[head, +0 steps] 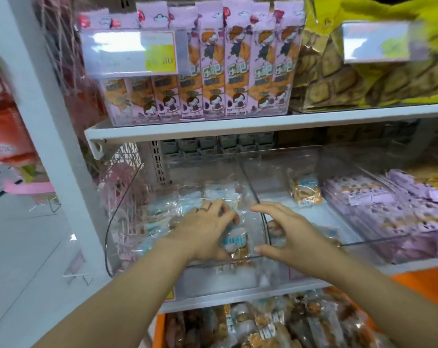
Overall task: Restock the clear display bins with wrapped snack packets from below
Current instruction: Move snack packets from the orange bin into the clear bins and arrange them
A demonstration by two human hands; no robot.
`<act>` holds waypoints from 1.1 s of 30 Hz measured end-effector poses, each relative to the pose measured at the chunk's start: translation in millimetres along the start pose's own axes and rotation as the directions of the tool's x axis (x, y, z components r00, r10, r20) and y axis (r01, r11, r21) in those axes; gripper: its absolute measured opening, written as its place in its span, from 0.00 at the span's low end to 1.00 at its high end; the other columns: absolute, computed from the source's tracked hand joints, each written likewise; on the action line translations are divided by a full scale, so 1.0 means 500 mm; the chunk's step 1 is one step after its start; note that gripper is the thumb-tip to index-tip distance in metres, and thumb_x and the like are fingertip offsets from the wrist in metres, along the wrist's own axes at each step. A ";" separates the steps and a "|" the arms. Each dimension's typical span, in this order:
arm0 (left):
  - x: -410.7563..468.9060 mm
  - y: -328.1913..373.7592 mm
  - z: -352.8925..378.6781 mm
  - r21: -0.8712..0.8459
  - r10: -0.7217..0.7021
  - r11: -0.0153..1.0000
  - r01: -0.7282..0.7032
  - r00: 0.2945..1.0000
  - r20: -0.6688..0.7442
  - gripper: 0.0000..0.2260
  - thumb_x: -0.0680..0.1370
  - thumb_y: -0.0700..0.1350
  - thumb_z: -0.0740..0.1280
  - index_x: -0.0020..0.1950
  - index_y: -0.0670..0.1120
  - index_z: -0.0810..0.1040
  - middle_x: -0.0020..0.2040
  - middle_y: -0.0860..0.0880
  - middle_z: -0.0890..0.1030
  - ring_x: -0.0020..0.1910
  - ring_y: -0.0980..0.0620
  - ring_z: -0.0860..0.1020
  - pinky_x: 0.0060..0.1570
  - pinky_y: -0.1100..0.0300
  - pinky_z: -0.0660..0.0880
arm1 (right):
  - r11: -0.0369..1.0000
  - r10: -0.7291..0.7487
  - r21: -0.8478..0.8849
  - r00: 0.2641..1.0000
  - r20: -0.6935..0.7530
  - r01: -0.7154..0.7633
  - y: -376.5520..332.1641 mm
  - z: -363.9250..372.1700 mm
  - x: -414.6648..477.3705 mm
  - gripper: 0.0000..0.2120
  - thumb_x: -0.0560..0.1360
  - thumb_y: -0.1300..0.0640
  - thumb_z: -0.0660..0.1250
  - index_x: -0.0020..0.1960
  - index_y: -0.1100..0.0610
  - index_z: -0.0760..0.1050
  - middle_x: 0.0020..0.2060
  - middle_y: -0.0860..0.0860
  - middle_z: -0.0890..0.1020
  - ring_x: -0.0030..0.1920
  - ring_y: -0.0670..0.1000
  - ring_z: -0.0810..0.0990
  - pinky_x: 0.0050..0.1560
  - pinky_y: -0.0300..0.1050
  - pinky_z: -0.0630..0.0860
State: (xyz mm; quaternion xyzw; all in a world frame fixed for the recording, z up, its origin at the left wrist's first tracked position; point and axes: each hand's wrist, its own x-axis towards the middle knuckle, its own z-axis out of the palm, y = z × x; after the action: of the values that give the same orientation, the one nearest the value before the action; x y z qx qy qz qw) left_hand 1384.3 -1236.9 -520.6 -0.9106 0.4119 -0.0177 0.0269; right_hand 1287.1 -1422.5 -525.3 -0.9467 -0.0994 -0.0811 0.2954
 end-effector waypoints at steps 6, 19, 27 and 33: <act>0.030 0.010 0.023 0.176 0.031 0.984 -0.021 0.998 -0.055 0.35 0.68 0.73 0.62 0.66 0.52 0.62 0.62 0.49 0.62 0.58 0.46 0.71 0.59 0.52 0.67 | 1.000 -0.004 0.015 1.000 0.009 0.004 0.006 0.001 -0.007 0.31 0.70 0.42 0.70 0.64 0.27 0.56 0.66 0.29 0.59 0.55 0.29 0.69 0.63 0.39 0.71; 0.042 0.011 0.027 0.108 -0.021 0.994 0.027 0.998 -0.056 0.32 0.68 0.66 0.68 0.63 0.51 0.62 0.62 0.51 0.61 0.56 0.49 0.70 0.51 0.56 0.68 | 1.000 -0.021 -0.022 0.999 0.024 0.022 0.014 0.002 -0.014 0.33 0.72 0.39 0.66 0.71 0.32 0.53 0.71 0.31 0.55 0.64 0.41 0.70 0.65 0.46 0.70; 0.005 -0.023 0.020 0.051 0.216 0.976 -0.213 0.975 -0.060 0.23 0.73 0.55 0.69 0.61 0.58 0.60 0.68 0.49 0.57 0.58 0.48 0.72 0.53 0.55 0.73 | 1.000 -0.006 -0.028 0.999 0.035 0.006 0.009 -0.002 -0.017 0.32 0.73 0.39 0.64 0.71 0.31 0.51 0.72 0.31 0.53 0.65 0.42 0.69 0.64 0.46 0.70; 0.024 -0.021 0.023 0.136 0.171 0.977 -0.163 0.984 -0.049 0.25 0.72 0.58 0.69 0.65 0.60 0.61 0.68 0.49 0.56 0.61 0.47 0.71 0.56 0.53 0.70 | 0.999 0.012 -0.034 0.999 0.036 -0.010 0.008 -0.001 -0.016 0.32 0.74 0.40 0.65 0.71 0.31 0.51 0.71 0.30 0.53 0.62 0.39 0.70 0.64 0.45 0.69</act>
State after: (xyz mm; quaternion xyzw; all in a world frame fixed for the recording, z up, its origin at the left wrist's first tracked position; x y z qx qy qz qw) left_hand 1400.7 -1238.6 -531.2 -0.8680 0.4857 -0.0699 0.0755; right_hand 1280.4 -1427.3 -528.9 -0.9534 -0.0981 -0.0642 0.2780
